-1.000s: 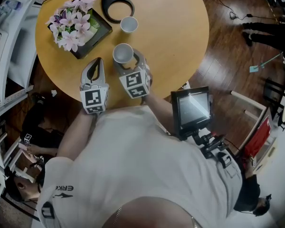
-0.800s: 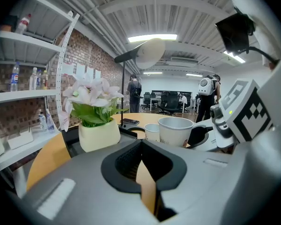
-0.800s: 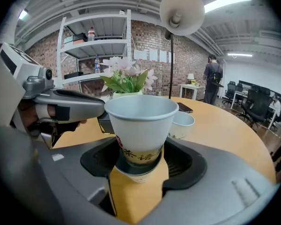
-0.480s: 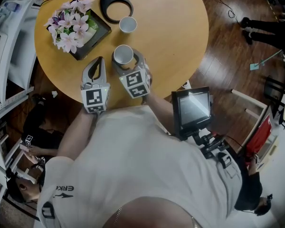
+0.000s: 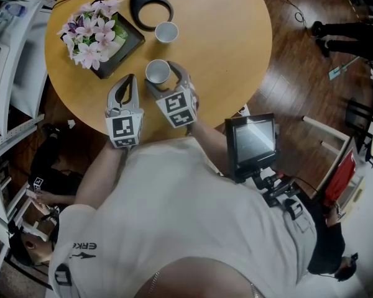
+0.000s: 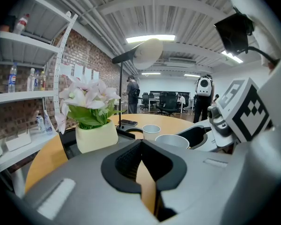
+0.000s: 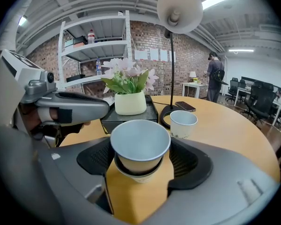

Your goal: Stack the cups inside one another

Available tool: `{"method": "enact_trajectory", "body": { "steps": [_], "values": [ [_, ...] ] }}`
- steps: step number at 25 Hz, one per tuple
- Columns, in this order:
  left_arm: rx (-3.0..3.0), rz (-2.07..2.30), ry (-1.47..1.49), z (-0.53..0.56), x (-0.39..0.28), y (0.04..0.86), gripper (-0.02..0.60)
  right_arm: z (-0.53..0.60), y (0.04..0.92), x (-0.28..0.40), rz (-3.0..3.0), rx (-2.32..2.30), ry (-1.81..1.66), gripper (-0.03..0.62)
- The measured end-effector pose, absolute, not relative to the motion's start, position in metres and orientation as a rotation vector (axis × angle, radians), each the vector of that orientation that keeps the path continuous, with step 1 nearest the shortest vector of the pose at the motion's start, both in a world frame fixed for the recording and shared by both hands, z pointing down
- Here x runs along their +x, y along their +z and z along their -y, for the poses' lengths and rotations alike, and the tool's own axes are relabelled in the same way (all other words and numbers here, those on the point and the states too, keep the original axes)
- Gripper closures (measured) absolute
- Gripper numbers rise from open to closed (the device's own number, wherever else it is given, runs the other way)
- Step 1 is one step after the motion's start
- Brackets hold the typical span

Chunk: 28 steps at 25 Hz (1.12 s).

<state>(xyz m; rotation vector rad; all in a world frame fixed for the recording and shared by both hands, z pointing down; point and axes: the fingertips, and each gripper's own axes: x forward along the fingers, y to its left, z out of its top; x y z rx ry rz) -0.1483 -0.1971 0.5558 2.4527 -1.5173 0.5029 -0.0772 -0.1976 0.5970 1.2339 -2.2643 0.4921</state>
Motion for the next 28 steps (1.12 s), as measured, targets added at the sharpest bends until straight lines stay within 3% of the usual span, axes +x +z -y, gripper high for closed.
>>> {"method": "enact_trajectory", "body": {
  "steps": [9, 21, 24, 28],
  "values": [
    [2.468, 1.517, 0.481, 0.199, -0.146, 0.551, 0.580, 0.195, 0.595, -0.081, 2.283, 1.203, 0.500, 0.163],
    [2.507, 1.504, 0.442, 0.199, -0.141, 0.537, 0.580, 0.196, 0.576, -0.075, 2.282, 1.258, 0.447, 0.168],
    [2.527, 1.491, 0.399, 0.198, -0.137, 0.530, 0.580, 0.194, 0.563, -0.069, 2.280, 1.302, 0.435, 0.193],
    [2.563, 1.449, 0.342, 0.195, -0.127, 0.521, 0.580, 0.189, 0.540, -0.051, 2.260, 1.432, 0.382, 0.344]
  ]
}}
